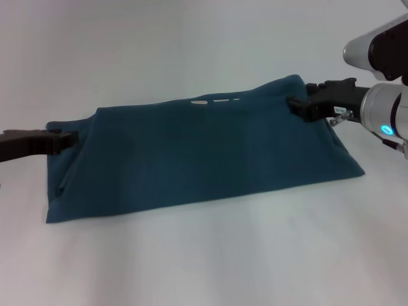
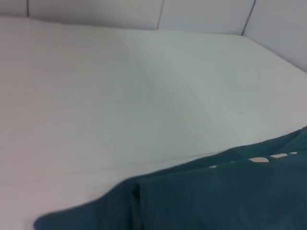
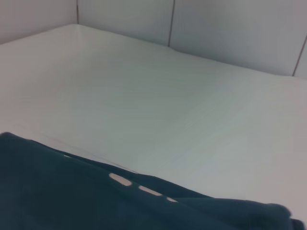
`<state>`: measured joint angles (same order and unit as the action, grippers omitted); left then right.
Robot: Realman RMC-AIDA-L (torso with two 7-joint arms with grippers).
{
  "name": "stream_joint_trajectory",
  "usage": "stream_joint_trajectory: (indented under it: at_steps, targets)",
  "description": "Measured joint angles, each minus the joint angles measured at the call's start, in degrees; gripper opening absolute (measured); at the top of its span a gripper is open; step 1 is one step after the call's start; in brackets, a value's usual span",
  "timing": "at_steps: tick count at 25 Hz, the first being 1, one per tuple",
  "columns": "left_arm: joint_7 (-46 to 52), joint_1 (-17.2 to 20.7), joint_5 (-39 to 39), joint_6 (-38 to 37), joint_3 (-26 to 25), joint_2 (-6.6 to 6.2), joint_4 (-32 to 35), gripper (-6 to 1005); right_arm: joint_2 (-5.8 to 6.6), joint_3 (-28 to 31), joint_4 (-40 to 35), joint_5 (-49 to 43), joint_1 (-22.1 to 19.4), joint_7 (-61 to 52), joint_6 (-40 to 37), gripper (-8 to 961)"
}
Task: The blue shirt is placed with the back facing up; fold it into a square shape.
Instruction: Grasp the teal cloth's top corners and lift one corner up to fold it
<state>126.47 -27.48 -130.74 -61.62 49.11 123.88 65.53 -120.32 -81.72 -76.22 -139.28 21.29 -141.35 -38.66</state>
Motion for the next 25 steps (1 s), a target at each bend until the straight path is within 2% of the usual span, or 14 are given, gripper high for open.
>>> stream_joint_trajectory:
  at_steps: [10,16,25]
  targets:
    - [3.74,1.79,0.35,-0.48,-0.06,0.47,0.55,354,0.00,-2.93,1.46,3.29,-0.80,-0.04,2.89,448]
    - [3.77,2.02,0.17,-0.32,-0.11,0.48,-0.38,355,0.00,-3.52,8.05,4.53,3.09,-0.21,6.02,438]
    - [3.77,2.87,0.17,0.16,-0.94,0.48,-1.82,354,0.03,-3.62,14.36,5.24,8.49,0.70,9.74,353]
